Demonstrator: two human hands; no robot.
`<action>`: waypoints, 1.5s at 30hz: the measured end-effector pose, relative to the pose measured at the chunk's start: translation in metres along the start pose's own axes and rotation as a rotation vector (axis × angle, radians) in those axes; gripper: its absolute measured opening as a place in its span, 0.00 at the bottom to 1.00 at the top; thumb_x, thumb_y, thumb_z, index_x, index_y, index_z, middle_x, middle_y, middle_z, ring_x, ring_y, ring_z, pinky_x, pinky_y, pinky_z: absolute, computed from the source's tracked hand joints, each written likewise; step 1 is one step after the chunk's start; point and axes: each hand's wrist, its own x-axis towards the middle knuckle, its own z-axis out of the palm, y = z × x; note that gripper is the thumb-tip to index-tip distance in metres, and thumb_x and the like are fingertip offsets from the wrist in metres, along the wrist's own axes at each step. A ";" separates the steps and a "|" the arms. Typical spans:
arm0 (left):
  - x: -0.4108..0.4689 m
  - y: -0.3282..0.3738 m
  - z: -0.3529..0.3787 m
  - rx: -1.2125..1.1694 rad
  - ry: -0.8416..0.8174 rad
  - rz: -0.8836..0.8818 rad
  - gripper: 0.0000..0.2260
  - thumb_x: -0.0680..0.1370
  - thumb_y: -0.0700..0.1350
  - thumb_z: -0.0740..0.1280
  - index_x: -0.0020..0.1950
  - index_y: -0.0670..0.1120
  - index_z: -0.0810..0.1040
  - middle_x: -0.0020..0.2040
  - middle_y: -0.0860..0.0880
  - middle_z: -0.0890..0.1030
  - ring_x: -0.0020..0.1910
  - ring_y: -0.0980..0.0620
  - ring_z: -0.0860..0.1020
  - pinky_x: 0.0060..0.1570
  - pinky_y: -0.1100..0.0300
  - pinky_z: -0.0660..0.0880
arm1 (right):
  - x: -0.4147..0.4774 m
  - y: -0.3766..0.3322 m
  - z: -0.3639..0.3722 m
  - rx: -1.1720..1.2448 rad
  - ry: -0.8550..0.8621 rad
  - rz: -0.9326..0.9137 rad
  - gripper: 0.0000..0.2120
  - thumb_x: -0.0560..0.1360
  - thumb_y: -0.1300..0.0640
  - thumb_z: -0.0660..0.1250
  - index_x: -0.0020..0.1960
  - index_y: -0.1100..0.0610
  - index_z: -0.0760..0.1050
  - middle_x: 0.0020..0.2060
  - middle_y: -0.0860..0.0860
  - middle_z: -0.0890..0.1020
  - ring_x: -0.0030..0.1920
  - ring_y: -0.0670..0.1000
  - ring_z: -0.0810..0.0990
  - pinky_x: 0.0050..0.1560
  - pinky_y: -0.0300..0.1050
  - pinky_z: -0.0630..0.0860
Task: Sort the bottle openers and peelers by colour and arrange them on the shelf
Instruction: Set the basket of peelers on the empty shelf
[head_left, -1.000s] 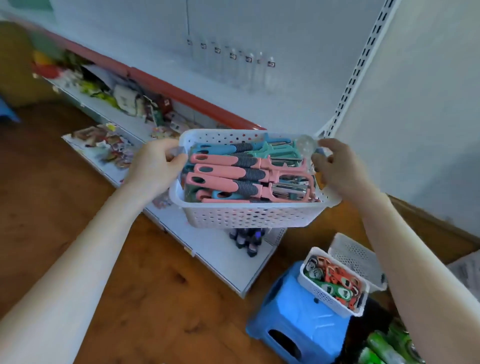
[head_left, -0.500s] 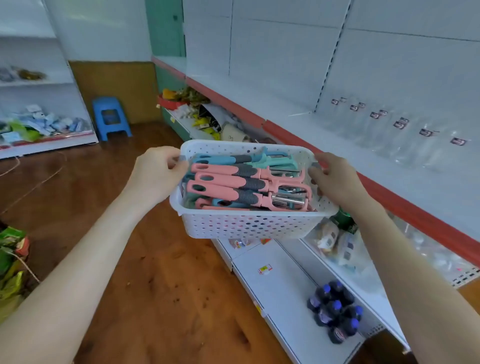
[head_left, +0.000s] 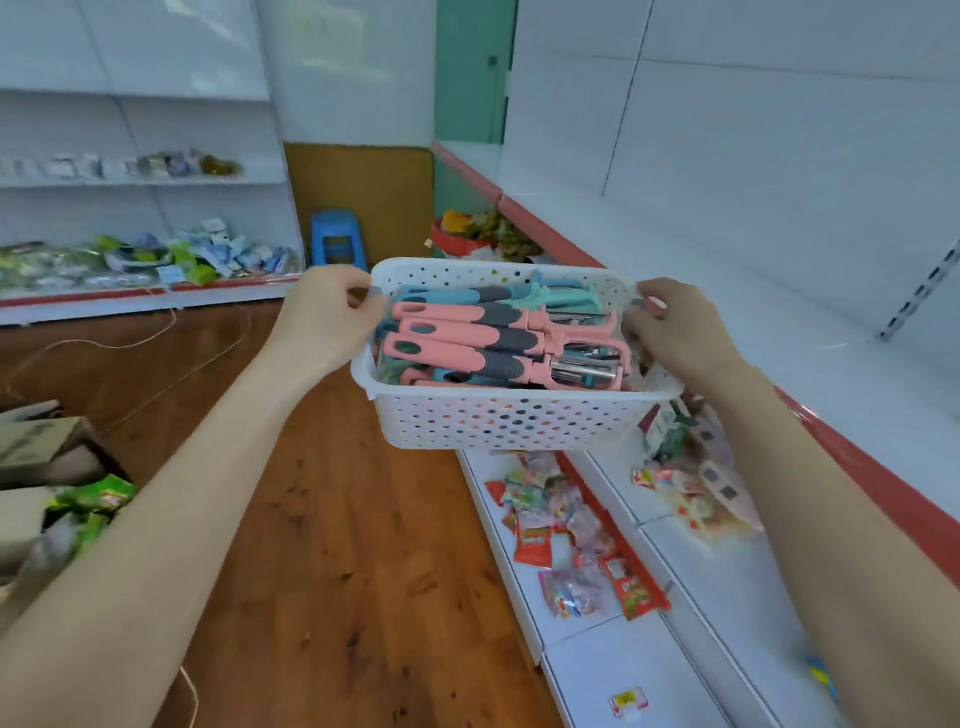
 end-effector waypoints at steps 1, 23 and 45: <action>0.018 -0.004 0.003 0.007 0.011 -0.012 0.11 0.77 0.40 0.63 0.51 0.34 0.79 0.50 0.37 0.81 0.49 0.41 0.78 0.48 0.50 0.72 | 0.023 -0.002 0.007 0.009 -0.008 -0.013 0.18 0.77 0.61 0.59 0.65 0.64 0.71 0.59 0.61 0.77 0.58 0.60 0.76 0.57 0.47 0.70; 0.453 -0.156 0.090 -0.029 0.092 0.025 0.09 0.77 0.40 0.64 0.51 0.36 0.79 0.39 0.43 0.77 0.34 0.50 0.70 0.31 0.61 0.65 | 0.451 -0.073 0.178 0.120 0.055 -0.048 0.18 0.78 0.58 0.59 0.67 0.60 0.69 0.57 0.59 0.78 0.35 0.49 0.75 0.39 0.37 0.72; 0.850 -0.228 0.268 -0.124 0.041 0.028 0.10 0.77 0.41 0.63 0.54 0.41 0.80 0.49 0.45 0.81 0.46 0.47 0.77 0.43 0.56 0.72 | 0.854 -0.043 0.280 0.151 0.109 0.082 0.17 0.76 0.58 0.61 0.64 0.59 0.70 0.33 0.51 0.79 0.28 0.49 0.74 0.33 0.39 0.71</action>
